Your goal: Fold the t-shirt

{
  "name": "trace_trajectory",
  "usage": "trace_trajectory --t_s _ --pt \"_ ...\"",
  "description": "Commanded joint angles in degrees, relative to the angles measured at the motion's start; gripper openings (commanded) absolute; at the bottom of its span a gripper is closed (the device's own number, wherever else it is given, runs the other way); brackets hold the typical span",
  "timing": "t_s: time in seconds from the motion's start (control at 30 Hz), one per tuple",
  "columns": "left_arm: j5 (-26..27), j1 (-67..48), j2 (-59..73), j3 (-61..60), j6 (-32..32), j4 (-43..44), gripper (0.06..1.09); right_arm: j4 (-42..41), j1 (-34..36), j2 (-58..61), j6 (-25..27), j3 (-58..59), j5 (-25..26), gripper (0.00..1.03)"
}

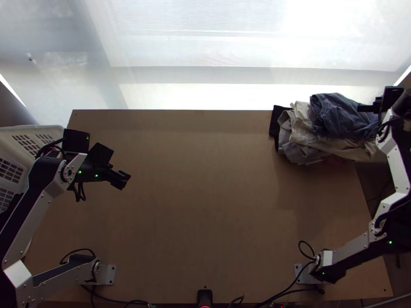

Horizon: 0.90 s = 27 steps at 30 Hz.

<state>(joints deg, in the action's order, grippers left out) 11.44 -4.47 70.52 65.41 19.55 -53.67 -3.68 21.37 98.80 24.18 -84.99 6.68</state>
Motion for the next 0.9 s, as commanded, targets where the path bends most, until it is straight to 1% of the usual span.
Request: trace_trajectory --t_s 0.0,0.1,0.13,0.23,0.3,0.4,0.67,0.77,0.8,0.87 --pt "-0.37 1.13 -2.93 -4.32 0.31 -0.03 1.04 -3.70 -2.91 11.59 -7.05 -3.78 -1.84 0.03" --pt "-1.16 1.13 -3.99 -5.64 -0.13 -0.03 1.04 -3.70 -2.20 16.07 -12.23 -5.36 -7.03 0.03" --pt "-1.33 1.04 -4.34 -6.08 -0.22 -0.03 1.04 -3.79 -2.20 17.65 -13.02 -5.98 -8.26 0.03" --pt "-1.69 1.04 -4.69 -6.70 -0.57 0.14 1.04 -3.70 -2.29 22.84 -14.69 -7.47 -9.84 0.03" --pt "-1.95 1.04 -4.78 -6.61 -0.83 0.23 1.04 -3.61 -2.47 24.24 -15.22 -6.94 -10.54 0.03" --pt "-3.00 1.31 -5.13 -6.52 -1.01 0.32 1.04 -3.61 -3.35 23.98 -15.66 -4.57 -12.74 0.03" --pt "-4.24 2.89 -6.27 -7.14 -0.74 0.32 1.04 -3.88 -6.60 17.04 -17.51 6.59 -13.88 0.03" --pt "-4.32 3.15 -6.54 -7.22 -0.57 0.32 1.04 -7.48 -8.09 14.31 -17.42 12.13 -14.06 0.03" --pt "-4.41 3.15 -6.54 -7.22 -0.57 0.32 1.04 -8.71 -8.45 13.78 -17.33 13.54 -14.06 0.08" --pt "-4.50 3.15 -6.54 -7.22 -0.48 0.41 1.04 -8.89 -8.71 13.43 -17.07 14.33 -14.06 0.28"
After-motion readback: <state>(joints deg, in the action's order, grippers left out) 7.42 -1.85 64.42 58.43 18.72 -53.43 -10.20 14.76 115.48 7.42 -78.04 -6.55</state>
